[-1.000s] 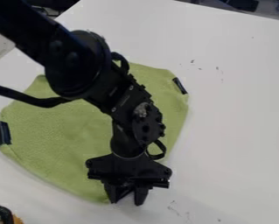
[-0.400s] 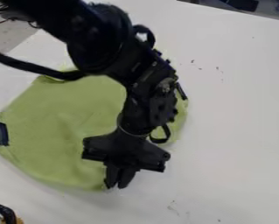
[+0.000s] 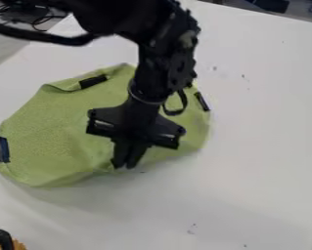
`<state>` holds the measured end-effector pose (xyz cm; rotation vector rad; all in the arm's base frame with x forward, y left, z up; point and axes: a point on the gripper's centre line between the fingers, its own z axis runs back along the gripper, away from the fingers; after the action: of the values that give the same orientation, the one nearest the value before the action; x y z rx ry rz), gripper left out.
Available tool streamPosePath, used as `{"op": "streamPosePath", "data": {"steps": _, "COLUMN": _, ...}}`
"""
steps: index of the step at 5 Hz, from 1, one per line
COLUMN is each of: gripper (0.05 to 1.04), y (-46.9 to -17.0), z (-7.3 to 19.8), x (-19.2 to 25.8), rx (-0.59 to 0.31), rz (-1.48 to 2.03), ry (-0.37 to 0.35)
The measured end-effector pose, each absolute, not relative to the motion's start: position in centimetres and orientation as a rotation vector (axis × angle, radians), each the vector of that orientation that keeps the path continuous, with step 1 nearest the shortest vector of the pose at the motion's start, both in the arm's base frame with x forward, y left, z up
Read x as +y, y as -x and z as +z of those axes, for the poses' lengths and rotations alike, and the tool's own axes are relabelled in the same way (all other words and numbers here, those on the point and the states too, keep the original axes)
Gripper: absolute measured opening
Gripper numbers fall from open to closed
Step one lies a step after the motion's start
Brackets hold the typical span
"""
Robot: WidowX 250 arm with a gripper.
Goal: Fold the cloth from bottom right to top left
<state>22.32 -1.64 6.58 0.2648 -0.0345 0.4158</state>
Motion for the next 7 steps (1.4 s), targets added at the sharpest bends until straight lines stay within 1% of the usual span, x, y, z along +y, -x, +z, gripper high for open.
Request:
{"op": "streamPosePath", "data": {"steps": 1, "gripper": 0.072, "y": -25.3, "z": 7.1, "x": 2.9, "rx": -0.084, "rz": 0.360, "ry": -0.248}}
{"op": "streamPosePath", "data": {"steps": 2, "gripper": 0.072, "y": -28.8, "z": 7.8, "x": 7.1, "rx": -0.120, "rz": 0.268, "ry": -0.208}}
{"op": "streamPosePath", "data": {"steps": 3, "gripper": 0.072, "y": -30.1, "z": 6.9, "x": 11.0, "rx": -0.142, "rz": 0.257, "ry": -0.166}}
{"op": "streamPosePath", "data": {"steps": 4, "gripper": 0.072, "y": -30.5, "z": 5.6, "x": 11.3, "rx": -0.147, "rz": 0.264, "ry": -0.112}}
{"op": "streamPosePath", "data": {"steps": 5, "gripper": 0.072, "y": -30.3, "z": 4.3, "x": 11.5, "rx": -0.121, "rz": 0.251, "ry": -0.067}}
{"op": "streamPosePath", "data": {"steps": 6, "gripper": 0.100, "y": -30.8, "z": 3.8, "x": 11.8, "rx": -0.115, "rz": 0.206, "ry": -0.060}}
{"op": "streamPosePath", "data": {"steps": 7, "gripper": 0.276, "y": -31.1, "z": 3.7, "x": 11.9, "rx": -0.140, "rz": 0.172, "ry": -0.067}}
